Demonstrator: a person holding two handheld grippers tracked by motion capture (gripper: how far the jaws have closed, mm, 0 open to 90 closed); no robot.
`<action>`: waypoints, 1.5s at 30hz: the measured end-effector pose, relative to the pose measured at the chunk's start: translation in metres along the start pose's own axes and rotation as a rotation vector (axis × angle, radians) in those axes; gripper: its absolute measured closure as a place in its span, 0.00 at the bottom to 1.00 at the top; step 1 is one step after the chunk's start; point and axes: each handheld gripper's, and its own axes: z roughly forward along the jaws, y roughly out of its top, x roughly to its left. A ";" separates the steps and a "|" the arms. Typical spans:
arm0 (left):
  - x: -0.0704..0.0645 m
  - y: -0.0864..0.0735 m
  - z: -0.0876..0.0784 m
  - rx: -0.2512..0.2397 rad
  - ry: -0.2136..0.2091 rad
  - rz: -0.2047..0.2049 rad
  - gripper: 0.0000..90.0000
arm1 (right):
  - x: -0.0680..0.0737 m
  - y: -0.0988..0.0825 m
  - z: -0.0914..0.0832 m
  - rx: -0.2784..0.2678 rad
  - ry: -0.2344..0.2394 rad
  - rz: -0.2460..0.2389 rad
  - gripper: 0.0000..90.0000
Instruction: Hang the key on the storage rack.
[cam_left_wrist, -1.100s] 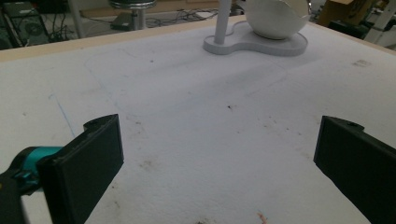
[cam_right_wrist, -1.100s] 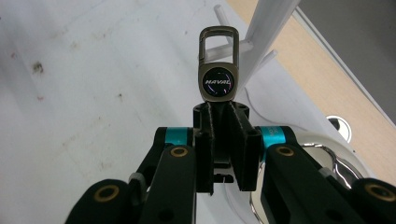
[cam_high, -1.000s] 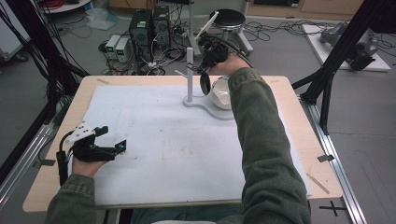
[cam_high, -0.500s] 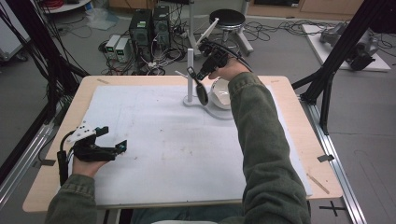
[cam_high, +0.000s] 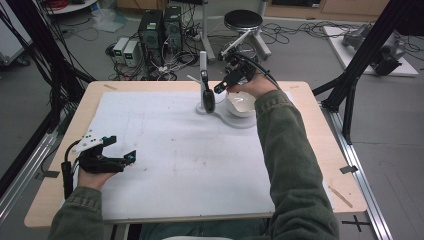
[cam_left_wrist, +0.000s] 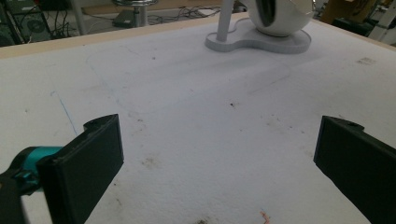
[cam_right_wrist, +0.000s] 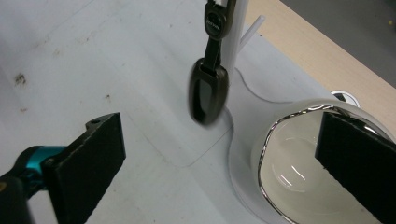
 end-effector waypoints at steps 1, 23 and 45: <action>0.000 0.000 0.000 0.000 -0.001 -0.001 0.02 | 0.001 -0.005 0.000 -0.015 -0.003 0.002 0.01; 0.001 0.000 0.001 0.004 -0.003 -0.002 0.02 | 0.008 -0.069 -0.010 -0.120 -0.052 0.026 0.01; -0.003 -0.001 0.003 0.037 -0.007 0.009 0.02 | 0.004 -0.165 -0.014 -0.167 -0.066 0.108 0.01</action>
